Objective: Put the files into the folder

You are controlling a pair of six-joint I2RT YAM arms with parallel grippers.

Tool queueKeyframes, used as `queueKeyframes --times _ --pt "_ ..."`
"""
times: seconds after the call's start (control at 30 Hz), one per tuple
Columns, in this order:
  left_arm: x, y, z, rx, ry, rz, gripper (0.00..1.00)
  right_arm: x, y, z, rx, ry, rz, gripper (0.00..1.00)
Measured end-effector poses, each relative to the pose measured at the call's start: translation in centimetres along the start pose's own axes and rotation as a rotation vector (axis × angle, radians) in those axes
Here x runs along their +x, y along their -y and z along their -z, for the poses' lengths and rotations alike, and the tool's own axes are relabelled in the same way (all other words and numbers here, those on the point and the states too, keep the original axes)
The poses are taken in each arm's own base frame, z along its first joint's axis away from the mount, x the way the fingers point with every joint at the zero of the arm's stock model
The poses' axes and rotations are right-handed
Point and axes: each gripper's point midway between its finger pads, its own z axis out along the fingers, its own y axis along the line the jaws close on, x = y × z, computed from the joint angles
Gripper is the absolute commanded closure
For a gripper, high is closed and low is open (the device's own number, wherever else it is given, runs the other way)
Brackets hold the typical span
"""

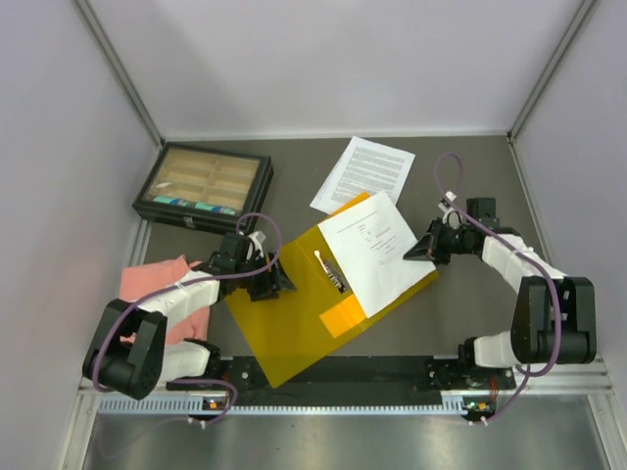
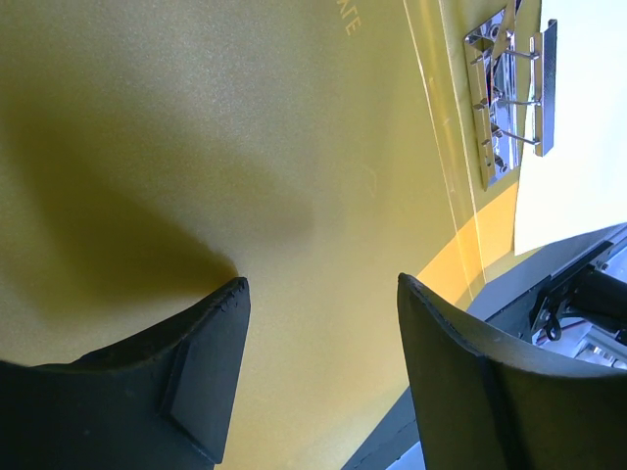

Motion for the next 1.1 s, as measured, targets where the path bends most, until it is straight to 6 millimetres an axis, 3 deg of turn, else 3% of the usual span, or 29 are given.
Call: queueKeyframes --times 0.3,1.1 --pt "0.0 0.0 0.0 0.002 -0.002 -0.001 0.33 0.0 -1.0 -1.4 0.026 -0.060 0.111 1.00" --pt "0.1 0.1 0.0 0.007 -0.006 -0.002 0.33 0.5 -0.9 -2.7 0.052 -0.124 0.150 1.00"
